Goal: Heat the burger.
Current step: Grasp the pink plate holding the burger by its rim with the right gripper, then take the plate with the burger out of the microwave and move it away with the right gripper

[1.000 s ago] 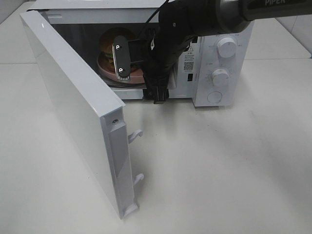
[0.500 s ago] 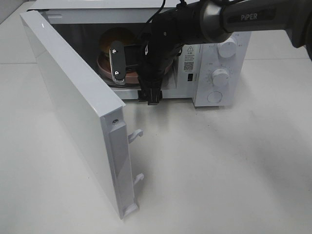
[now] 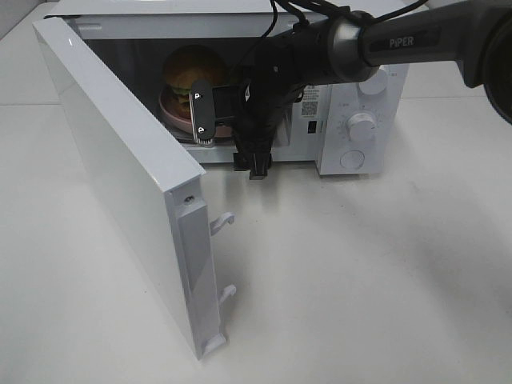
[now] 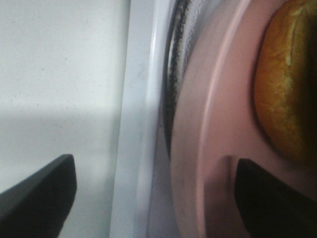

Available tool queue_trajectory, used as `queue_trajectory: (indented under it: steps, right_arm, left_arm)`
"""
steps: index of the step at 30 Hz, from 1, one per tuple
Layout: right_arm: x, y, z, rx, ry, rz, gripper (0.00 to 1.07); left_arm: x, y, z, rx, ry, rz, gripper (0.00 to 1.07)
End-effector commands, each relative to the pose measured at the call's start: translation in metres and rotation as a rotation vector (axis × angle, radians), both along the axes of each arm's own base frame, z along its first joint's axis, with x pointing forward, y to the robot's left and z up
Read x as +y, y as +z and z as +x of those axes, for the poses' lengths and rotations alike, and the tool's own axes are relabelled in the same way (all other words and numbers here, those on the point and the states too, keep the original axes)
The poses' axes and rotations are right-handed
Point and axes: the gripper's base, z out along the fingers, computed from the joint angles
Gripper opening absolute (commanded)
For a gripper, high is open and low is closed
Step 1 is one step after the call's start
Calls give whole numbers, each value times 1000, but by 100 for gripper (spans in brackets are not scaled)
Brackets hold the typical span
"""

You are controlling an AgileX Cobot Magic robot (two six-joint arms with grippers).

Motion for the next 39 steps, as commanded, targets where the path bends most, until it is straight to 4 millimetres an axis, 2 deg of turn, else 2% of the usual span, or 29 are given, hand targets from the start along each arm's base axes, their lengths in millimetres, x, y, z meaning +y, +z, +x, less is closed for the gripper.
queue_trajectory:
  steps: [1,2,3,5,6,7,8,9,10,21,30,31,39]
  right_arm:
    - [-1,2,2,-8,-1,6,66]
    - [-1,1,2,-4,-2,3,59]
    - [-1,1,2,-4,-2,3,59]
    - [-1,0,1,15,-9,4,28]
    - [-1,0,1,15,-9,4,28]
    - [-1,1,0,24,-15,13,20]
    - [-1,1,0,24,-15,13,20]
    - [0,3,-2,38,-19,22,8]
    - [0,5,-3,51,-5,16,0]
    - [-4,13,-13,121,67,-56,0]
    - [-8,35,-19,132,80,-73,0]
    - [-10,42,-23,124,88,-74,0]
    - [-25,50,-46,124,123,-108,0]
  left_arm:
    - [0,1,-2,-27,3,0,98]
    - [0,1,-2,-27,3,0,98]
    - [0,1,-2,-27,3,0,98]
    - [0,1,-2,-27,3,0,98]
    - [0,1,-2,-27,3,0,98]
    - [0,1,-2,-27,3,0,98]
    - [0,1,-2,-27,3,0,98]
    - [0,1,-2,-27,3,0,98]
    - [0,1,-2,-27,3,0,98]
    - [0,1,-2,-27,3,0,98]
    - [0,1,-2,-27,3,0,98]
    - [0,1,-2,-27,3,0,98]
    - [0,1,-2,-27,3,0,98]
